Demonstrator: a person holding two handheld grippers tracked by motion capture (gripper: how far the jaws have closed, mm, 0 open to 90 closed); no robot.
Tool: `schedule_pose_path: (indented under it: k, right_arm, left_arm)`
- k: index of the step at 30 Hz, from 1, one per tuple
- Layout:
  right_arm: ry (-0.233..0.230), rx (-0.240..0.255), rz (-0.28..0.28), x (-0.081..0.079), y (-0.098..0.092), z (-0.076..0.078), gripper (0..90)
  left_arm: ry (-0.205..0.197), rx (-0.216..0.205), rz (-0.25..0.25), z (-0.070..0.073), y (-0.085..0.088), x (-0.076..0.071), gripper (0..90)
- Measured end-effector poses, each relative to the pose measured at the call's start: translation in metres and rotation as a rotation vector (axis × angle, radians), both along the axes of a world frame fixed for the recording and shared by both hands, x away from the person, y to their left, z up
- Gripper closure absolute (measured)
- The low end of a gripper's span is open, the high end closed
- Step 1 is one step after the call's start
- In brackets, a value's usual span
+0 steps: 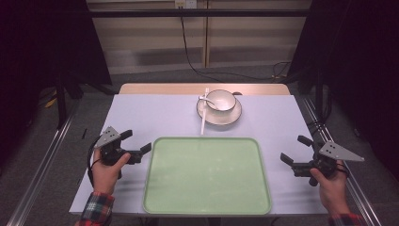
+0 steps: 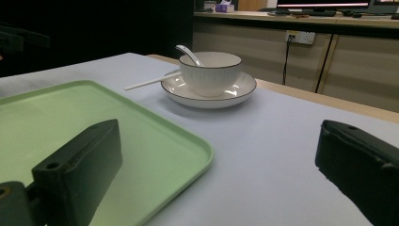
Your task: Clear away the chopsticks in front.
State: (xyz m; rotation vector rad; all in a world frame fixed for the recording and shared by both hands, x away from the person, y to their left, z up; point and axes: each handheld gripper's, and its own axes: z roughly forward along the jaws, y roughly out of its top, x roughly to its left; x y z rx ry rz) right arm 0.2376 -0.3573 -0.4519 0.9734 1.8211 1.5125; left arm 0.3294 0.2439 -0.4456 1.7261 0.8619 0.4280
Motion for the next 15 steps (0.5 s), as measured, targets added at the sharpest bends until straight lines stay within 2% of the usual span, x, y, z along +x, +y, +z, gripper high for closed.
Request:
schedule_pose_path:
  k: [3, 6, 8, 11, 15]
  right_arm:
    - [0.0, -0.004, 0.006, 0.0, 0.0007, 0.0006, 0.4]
    - [0.007, -0.008, 0.005, 0.0006, 0.0007, 0.0009, 0.4]
    - [0.005, -0.001, 0.004, 0.001, 0.0005, 0.0015, 0.4]
    - [0.001, 0.005, 0.011, 0.0032, 0.0004, 0.0014, 0.4]
    - [0.003, -0.003, 0.017, 0.0073, 0.0034, 0.0008, 0.5]
  left_arm:
    - [-0.003, 0.007, 0.0, 0.003, -0.0027, 0.0023, 0.0]
    - [0.002, -0.004, 0.0, 0.0057, -0.0055, 0.0037, 0.0]
    - [0.002, 0.018, 0.005, 0.0074, -0.0068, 0.0046, 0.0]
    - [0.023, -0.013, 0.009, 0.0085, -0.0081, 0.0051, 0.0]
    - [0.039, 0.0, 0.022, 0.0074, -0.0085, 0.0079, 0.0]
